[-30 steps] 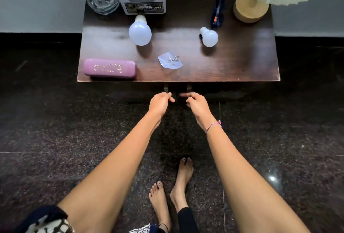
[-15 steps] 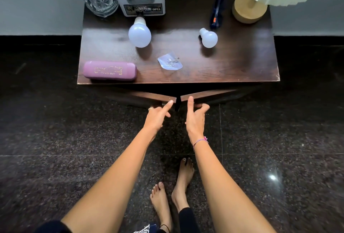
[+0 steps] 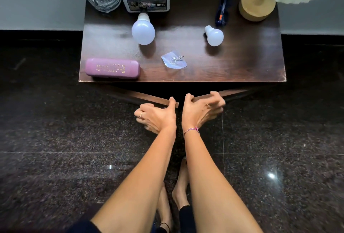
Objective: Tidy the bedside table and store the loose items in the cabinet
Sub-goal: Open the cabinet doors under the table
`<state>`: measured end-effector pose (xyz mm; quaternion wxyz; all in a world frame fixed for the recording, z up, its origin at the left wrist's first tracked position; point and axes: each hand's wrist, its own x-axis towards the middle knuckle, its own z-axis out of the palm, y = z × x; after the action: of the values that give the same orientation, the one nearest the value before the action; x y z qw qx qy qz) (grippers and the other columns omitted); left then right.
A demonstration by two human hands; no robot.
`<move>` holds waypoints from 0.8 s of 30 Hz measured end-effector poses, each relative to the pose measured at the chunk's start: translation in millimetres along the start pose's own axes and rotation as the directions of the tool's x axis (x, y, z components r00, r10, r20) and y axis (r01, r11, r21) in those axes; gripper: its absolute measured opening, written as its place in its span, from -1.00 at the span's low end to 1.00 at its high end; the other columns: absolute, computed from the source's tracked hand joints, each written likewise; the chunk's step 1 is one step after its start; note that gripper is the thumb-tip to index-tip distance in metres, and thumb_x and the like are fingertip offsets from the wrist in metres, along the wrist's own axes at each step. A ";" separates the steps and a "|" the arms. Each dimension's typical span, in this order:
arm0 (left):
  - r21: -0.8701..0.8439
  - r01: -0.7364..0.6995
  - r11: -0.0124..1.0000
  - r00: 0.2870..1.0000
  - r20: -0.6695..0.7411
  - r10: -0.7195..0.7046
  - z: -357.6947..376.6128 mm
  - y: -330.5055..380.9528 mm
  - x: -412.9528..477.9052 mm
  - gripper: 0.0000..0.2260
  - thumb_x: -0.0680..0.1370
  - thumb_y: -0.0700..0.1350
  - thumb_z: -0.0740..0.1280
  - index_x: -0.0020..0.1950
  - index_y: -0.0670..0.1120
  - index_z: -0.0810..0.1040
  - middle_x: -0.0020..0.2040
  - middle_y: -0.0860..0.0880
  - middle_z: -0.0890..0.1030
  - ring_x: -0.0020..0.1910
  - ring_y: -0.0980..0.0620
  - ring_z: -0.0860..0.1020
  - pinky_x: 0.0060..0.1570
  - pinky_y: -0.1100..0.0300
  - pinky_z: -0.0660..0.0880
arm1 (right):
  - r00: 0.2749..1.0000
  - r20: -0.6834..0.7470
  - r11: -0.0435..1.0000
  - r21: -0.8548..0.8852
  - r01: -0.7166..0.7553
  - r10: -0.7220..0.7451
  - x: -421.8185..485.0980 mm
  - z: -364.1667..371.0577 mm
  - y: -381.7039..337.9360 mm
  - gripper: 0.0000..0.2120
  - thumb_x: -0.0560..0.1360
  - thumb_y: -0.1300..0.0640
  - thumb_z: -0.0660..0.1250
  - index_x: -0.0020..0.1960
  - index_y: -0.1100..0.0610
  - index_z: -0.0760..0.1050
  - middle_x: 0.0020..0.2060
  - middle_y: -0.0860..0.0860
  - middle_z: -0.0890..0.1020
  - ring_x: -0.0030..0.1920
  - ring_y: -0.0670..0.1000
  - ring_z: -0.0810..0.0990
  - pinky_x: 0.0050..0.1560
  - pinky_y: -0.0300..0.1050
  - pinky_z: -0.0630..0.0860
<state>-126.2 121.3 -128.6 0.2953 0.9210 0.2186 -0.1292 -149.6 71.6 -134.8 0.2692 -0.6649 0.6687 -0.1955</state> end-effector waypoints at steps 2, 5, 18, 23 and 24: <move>0.116 -0.125 0.985 0.986 -0.097 0.137 -1.7 10.4 -1.5 -0.50 0.21 0.12 0.47 -0.02 -0.06 0.34 0.15 -0.11 0.37 0.14 -0.16 0.36 0.03 -0.06 0.38 | 0.973 0.038 0.948 -0.219 0.231 -0.229 2.1 -2.0 0.8 -0.71 0.28 0.13 0.29 -0.01 0.11 0.37 0.01 0.10 0.42 0.03 0.13 0.37 0.03 0.03 0.30; 0.382 -0.464 0.799 0.867 0.009 0.499 -1.1 21.1 3.8 -0.72 0.26 -0.02 0.38 -0.09 0.01 0.43 0.05 -0.05 0.45 0.06 -0.11 0.40 -0.03 0.00 0.32 | 0.846 0.245 0.741 -0.409 0.533 -0.474 7.1 -3.5 12.8 -0.87 0.41 0.15 0.18 -0.12 0.11 0.48 -0.10 0.07 0.52 -0.03 0.13 0.48 0.24 0.11 0.32; 0.352 -0.886 0.302 0.457 0.773 0.439 -2.4 50.2 33.5 -0.71 0.49 -0.05 0.15 -0.03 -0.14 0.62 0.00 -0.15 0.65 0.05 -0.19 0.57 -0.10 0.11 0.43 | 0.473 0.881 0.353 -0.450 0.821 0.022 35.3 -12.1 -27.9 -0.75 0.52 0.05 0.20 0.15 0.08 0.51 0.14 0.03 0.57 0.18 0.07 0.50 0.13 -0.06 0.33; 0.376 -0.914 0.154 0.379 0.925 -0.009 -4.7 68.0 37.8 -0.75 0.53 -0.04 0.14 0.02 -0.10 0.55 0.10 -0.15 0.61 0.02 -0.11 0.53 0.02 0.11 0.39 | 0.406 0.883 0.468 -0.470 0.748 0.237 39.6 -18.9 -47.8 -0.71 0.49 0.14 0.29 0.21 0.12 0.48 0.22 0.09 0.51 0.25 0.15 0.45 0.30 0.02 0.31; 0.383 -0.911 0.153 0.383 0.923 -0.033 -2.1 68.1 39.3 -0.76 0.54 -0.04 0.15 0.06 -0.09 0.54 0.14 -0.14 0.59 0.05 -0.10 0.53 0.05 0.10 0.40 | 0.408 0.870 0.476 -0.493 0.729 0.277 36.2 -19.2 -47.5 -0.71 0.48 0.17 0.30 0.20 0.13 0.49 0.21 0.10 0.52 0.24 0.17 0.46 0.32 0.06 0.30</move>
<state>-59.1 85.7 -108.2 -0.1806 0.7589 -0.3843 -0.4938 -123.3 31.9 -94.0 0.1766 -0.7976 0.3033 0.4906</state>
